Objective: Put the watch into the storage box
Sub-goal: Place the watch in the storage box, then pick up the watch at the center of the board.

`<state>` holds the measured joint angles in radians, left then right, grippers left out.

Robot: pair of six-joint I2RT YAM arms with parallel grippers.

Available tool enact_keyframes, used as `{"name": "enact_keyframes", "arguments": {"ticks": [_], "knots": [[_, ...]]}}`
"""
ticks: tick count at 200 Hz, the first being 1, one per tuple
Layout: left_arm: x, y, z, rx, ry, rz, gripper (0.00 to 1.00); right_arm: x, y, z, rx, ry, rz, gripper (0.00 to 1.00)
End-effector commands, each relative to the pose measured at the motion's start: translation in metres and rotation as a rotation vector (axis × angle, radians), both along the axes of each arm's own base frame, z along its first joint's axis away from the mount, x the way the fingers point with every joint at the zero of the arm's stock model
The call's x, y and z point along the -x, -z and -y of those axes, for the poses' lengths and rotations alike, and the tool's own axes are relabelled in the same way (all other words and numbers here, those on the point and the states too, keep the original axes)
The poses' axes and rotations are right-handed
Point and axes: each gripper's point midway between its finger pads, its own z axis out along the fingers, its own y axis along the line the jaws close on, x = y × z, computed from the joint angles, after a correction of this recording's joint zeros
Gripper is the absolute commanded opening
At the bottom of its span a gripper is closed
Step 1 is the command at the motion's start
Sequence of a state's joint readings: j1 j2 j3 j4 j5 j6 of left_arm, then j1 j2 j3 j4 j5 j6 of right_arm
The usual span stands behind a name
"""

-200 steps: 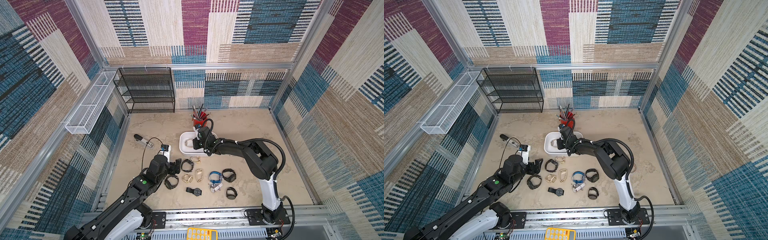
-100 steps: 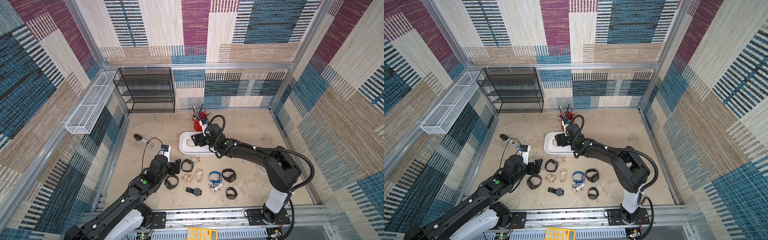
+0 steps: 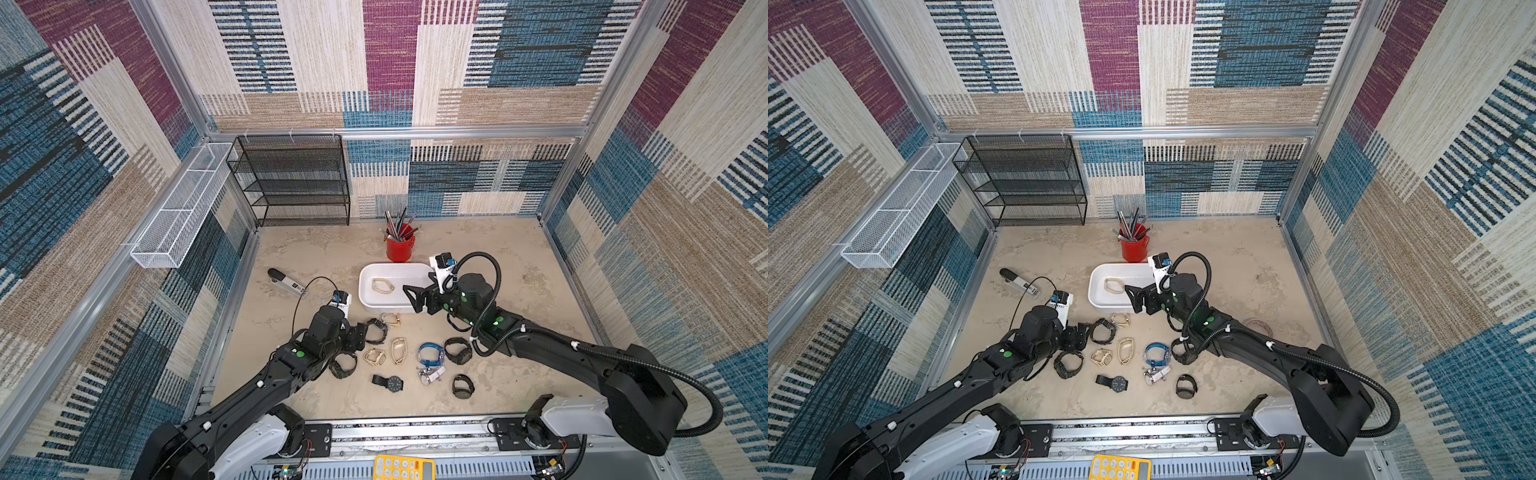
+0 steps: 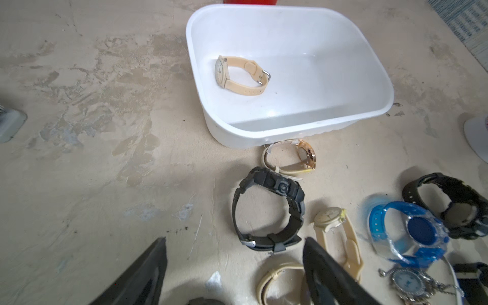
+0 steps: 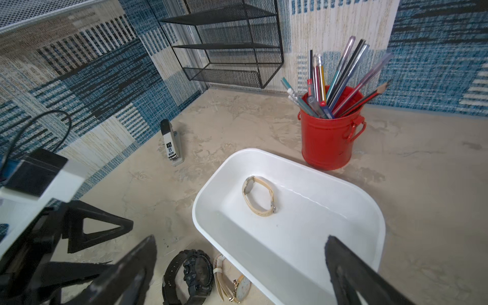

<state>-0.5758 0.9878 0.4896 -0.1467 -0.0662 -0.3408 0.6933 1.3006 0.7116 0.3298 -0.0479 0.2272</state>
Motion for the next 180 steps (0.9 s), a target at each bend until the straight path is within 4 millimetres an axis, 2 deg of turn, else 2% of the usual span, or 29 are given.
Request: {"name": "enact_keyframes", "arguments": {"ticks": [1, 40, 87, 111, 134, 151, 180], "knots": [[0.005, 0.009, 0.011, 0.026, 0.042, -0.060, 0.79, -0.001, -0.026, 0.003, -0.055, 0.016, 0.074, 0.99], [0.001, 0.022, 0.018, 0.017, 0.058, -0.109, 0.72, -0.001, -0.026, 0.004, -0.062, 0.020, 0.069, 1.00], [-0.006, 0.040, 0.026, -0.019, 0.072, -0.179, 0.59, 0.002, -0.024, 0.009, -0.062, 0.038, 0.061, 1.00], [-0.009, 0.048, 0.027, -0.035, 0.065, -0.208, 0.58, 0.002, -0.026, 0.012, -0.059, 0.049, 0.066, 1.00], [-0.012, 0.054, 0.030, -0.043, 0.068, -0.225, 0.53, 0.003, -0.027, 0.013, -0.057, 0.051, 0.066, 1.00], [-0.014, 0.058, 0.031, -0.051, 0.066, -0.234, 0.44, 0.003, -0.028, 0.014, -0.057, 0.053, 0.070, 1.00], [-0.013, 0.063, 0.031, -0.061, 0.069, -0.257, 0.24, 0.002, -0.029, 0.014, -0.053, 0.057, 0.073, 1.00]]}}
